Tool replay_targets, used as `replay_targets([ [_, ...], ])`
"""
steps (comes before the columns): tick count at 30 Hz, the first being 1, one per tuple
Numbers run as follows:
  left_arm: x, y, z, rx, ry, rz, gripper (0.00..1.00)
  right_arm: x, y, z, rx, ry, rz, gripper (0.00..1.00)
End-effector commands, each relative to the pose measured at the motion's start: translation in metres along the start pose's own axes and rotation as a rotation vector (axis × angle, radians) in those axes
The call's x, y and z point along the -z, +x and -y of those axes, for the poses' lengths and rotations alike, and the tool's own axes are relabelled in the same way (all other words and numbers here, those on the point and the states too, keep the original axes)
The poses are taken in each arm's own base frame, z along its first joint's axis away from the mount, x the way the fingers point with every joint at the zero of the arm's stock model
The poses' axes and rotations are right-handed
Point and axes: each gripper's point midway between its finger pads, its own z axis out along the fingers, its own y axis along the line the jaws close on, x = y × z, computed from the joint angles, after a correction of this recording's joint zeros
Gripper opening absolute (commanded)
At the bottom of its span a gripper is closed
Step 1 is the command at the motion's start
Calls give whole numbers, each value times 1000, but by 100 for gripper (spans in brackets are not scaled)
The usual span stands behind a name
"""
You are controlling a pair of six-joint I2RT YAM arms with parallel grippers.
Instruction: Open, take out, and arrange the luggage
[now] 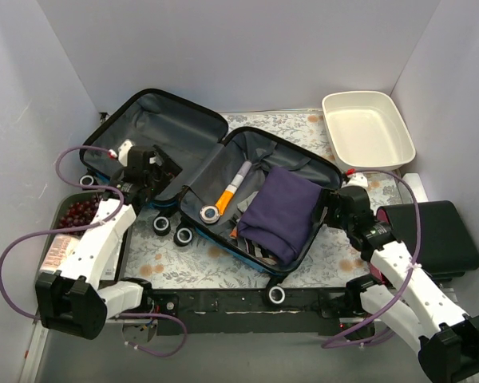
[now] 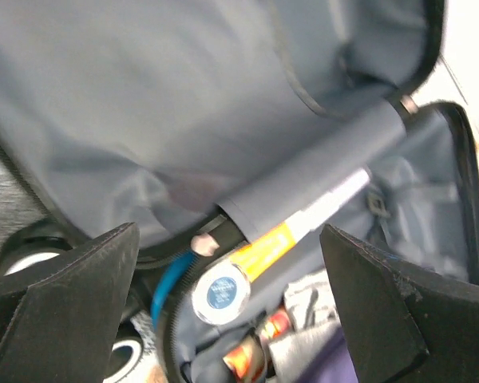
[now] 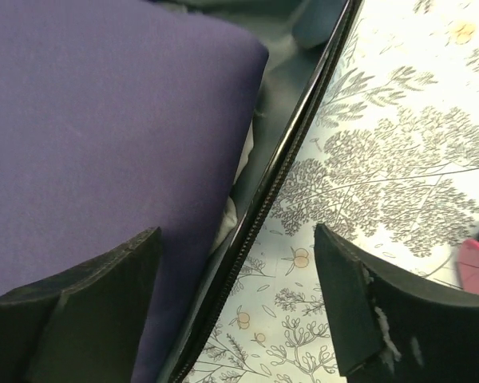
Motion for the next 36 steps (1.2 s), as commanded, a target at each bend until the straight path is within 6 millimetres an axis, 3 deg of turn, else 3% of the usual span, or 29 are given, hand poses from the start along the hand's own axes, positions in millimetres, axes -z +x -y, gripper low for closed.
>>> replay_targets([
  [1,28,28,48,-122,223,-58,98,14,-50,4,20,93,111,88],
  [6,36,62,62,-195,312,-144,98,17,-104,7,34,167,194,95],
  [8,41,66,66,-198,347,-150,98,12,-120,4,49,145,198,96],
  [11,46,76,67,-210,382,-171,98,-6,-154,11,10,141,203,97],
  [12,47,82,67,-217,394,-184,98,-21,-167,22,-18,164,194,97],
  [13,46,87,66,-229,401,-194,98,-31,-175,16,9,105,181,96],
  [14,48,90,68,-239,417,-202,98,-39,-190,24,1,103,200,96],
  [15,49,92,69,-248,422,-206,98,-65,-183,32,-7,119,132,95],
  [16,49,94,68,-251,422,-210,98,-68,-208,29,-13,104,155,91],
  [17,49,96,67,-258,423,-212,98,-79,-211,38,-16,113,129,89],
  [18,51,98,67,-263,427,-215,98,-107,-203,41,-2,101,64,88],
  [19,52,98,67,-265,429,-215,98,-114,-220,24,69,6,68,83],
  [20,51,99,66,-276,434,-212,98,-126,-223,19,100,-25,56,80],
  [21,56,102,69,-283,459,-234,98,-152,-207,24,116,-34,-24,78],
  [23,58,102,69,-287,467,-232,98,-168,-216,17,205,-83,-30,74],
  [24,58,103,68,-290,468,-234,98,-185,-211,21,211,-79,-35,74],
  [29,55,110,67,-286,473,-260,98,-210,-205,36,215,37,-37,73],
  [36,50,117,64,-292,458,-286,98,-204,-191,63,135,196,-49,71],
])
